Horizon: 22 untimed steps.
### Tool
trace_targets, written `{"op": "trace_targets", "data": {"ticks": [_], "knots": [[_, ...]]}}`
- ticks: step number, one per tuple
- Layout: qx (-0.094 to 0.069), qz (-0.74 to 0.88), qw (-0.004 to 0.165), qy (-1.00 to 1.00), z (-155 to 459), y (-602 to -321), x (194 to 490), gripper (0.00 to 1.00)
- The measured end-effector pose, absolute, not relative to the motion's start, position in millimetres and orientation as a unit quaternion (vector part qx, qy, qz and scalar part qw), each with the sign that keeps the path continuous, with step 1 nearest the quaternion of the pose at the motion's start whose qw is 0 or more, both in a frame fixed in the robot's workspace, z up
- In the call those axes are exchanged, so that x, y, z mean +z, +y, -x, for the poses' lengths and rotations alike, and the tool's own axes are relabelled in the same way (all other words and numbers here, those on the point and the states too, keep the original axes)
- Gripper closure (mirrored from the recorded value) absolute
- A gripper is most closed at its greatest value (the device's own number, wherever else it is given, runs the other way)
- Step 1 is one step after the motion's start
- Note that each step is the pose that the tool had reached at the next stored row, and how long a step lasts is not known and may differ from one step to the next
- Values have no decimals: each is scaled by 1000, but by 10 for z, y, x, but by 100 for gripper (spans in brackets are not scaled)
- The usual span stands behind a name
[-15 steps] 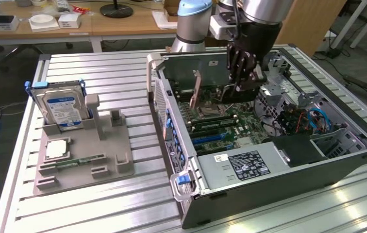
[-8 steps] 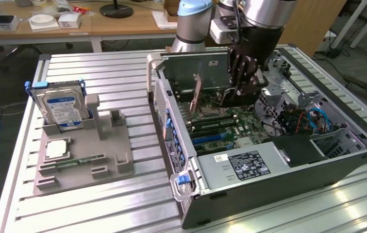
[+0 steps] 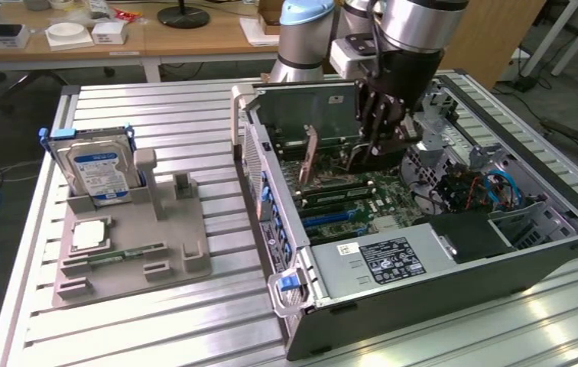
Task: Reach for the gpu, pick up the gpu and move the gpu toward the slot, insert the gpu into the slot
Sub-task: 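Insert the gpu into the slot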
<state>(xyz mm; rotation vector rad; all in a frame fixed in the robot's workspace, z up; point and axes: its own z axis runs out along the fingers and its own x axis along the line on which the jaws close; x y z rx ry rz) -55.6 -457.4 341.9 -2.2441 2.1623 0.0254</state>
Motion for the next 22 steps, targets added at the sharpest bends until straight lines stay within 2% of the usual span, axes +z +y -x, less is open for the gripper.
{"op": "trace_targets", "data": {"ticks": [14, 22], "knots": [[8, 714, 13, 700, 663, -4572, 3164, 74], [8, 711, 13, 703, 663, -4592, 3114, 74]]}}
